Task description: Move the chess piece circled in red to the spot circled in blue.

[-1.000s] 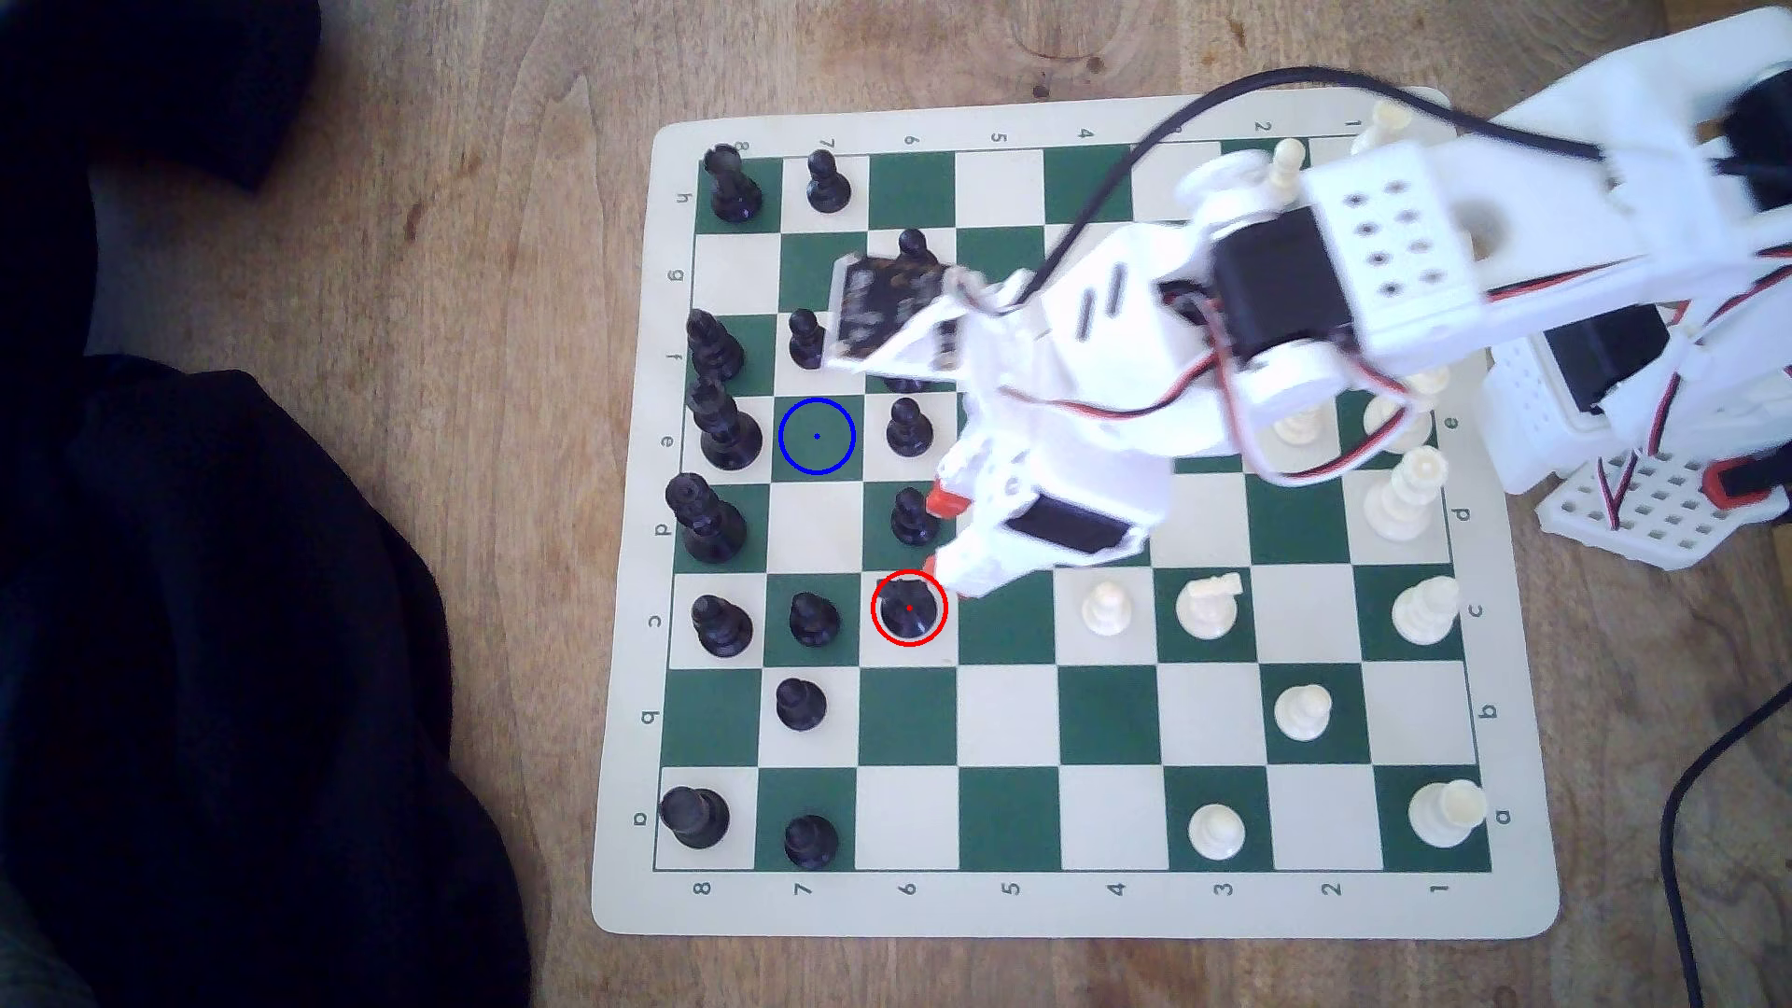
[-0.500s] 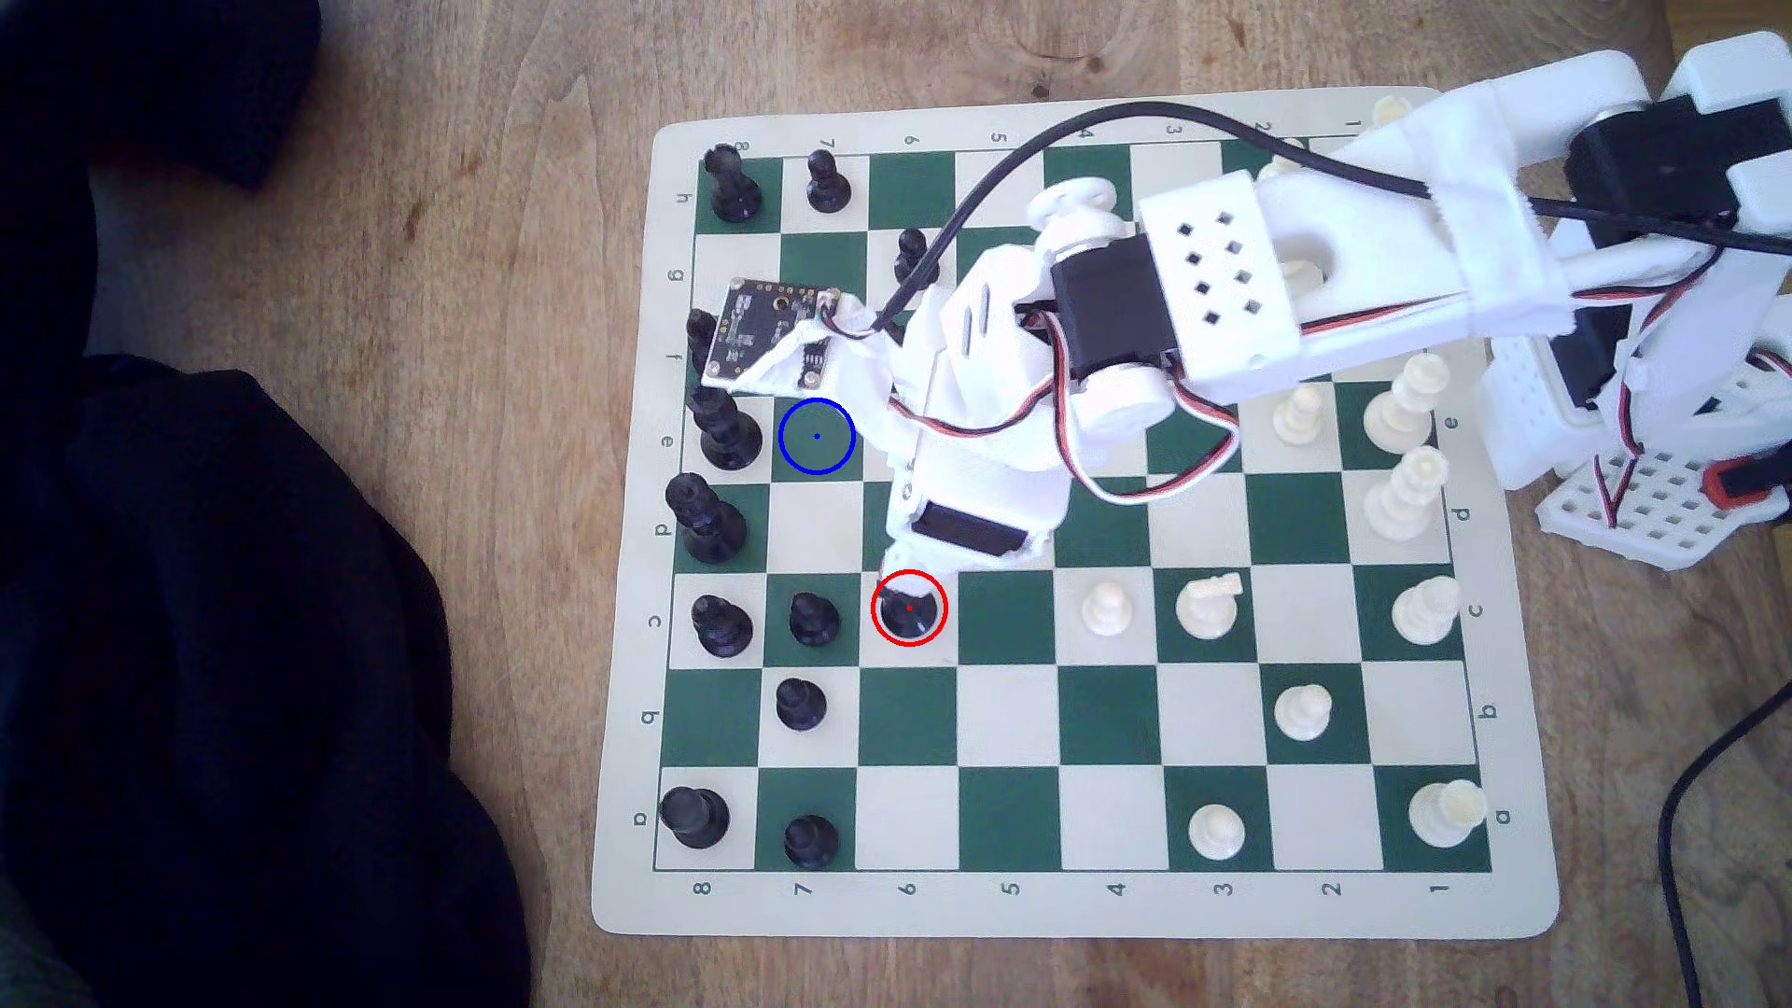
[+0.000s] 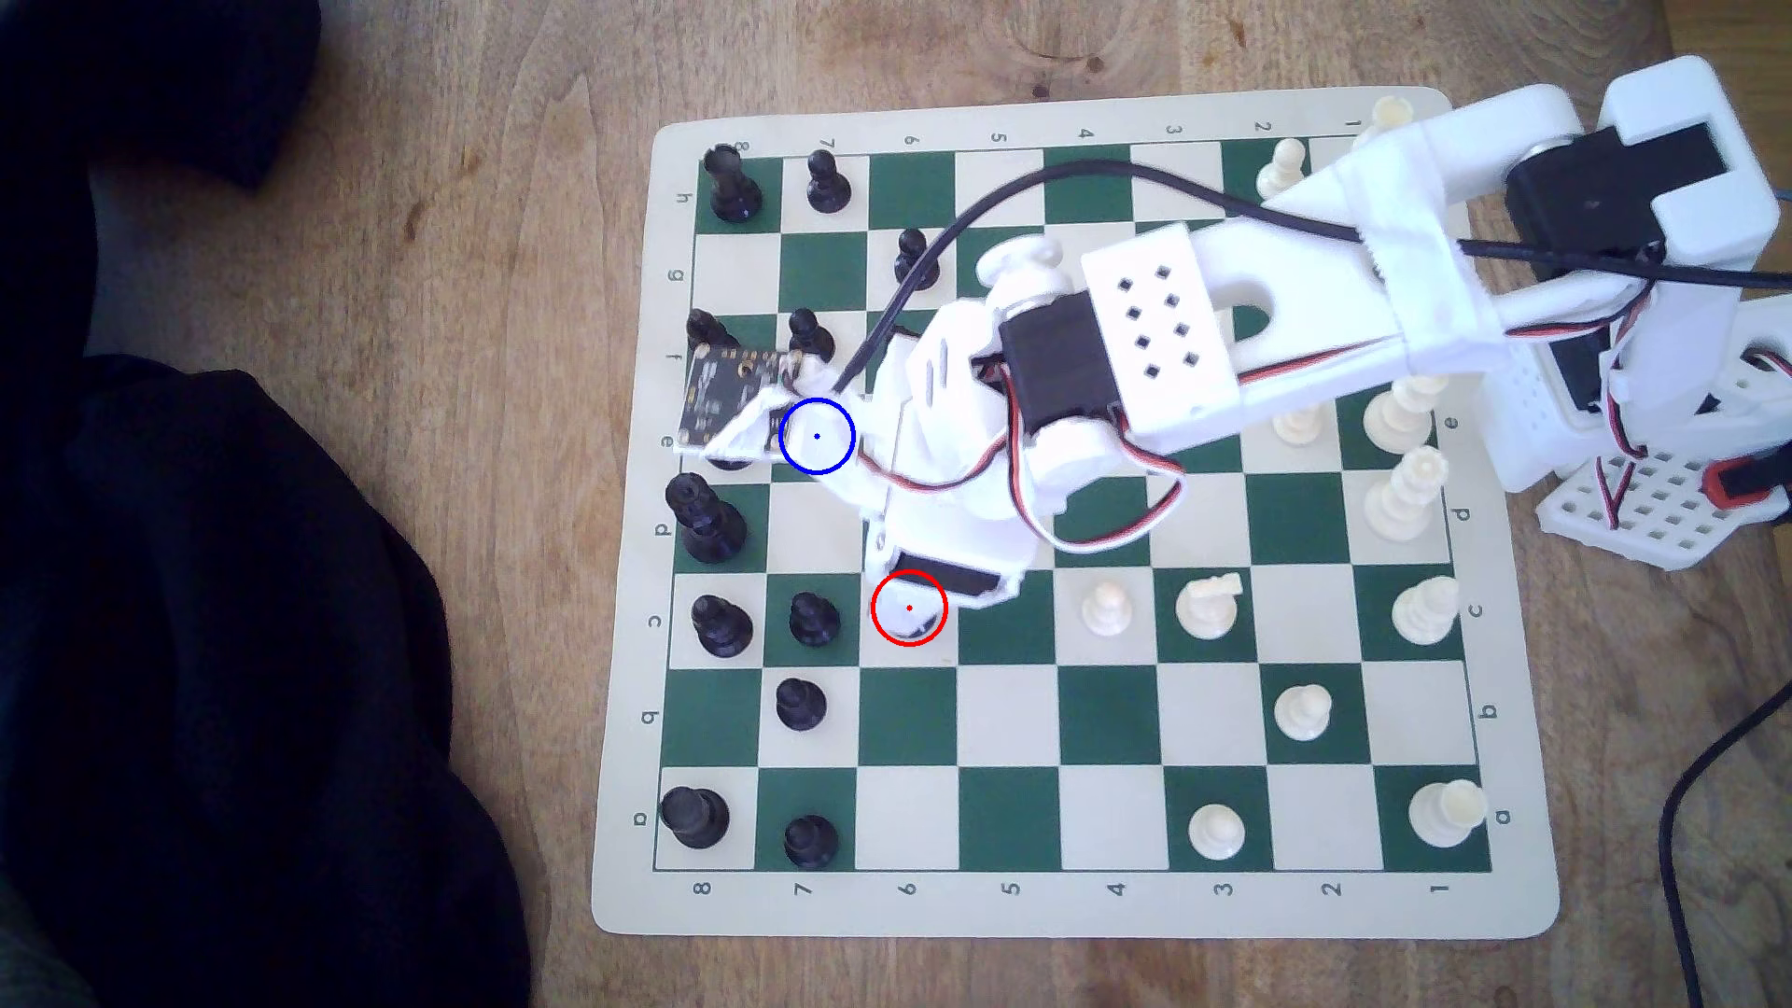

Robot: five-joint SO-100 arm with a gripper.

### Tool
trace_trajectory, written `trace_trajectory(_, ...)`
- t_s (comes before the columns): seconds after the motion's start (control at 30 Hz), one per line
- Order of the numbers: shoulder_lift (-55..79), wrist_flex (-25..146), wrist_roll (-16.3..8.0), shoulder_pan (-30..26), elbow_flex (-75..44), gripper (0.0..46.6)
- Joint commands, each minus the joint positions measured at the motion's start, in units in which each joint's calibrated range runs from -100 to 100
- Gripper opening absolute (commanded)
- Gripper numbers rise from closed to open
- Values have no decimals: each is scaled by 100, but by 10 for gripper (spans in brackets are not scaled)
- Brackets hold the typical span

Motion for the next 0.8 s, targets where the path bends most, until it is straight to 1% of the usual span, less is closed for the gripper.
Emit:
trace_trajectory(0.0,-87,-3,-5,-60,-484,126)
trace_trajectory(0.47,211,-93,10,-52,-430,119)
trace_trajectory(0.77,406,-298,-10,-83,-430,104)
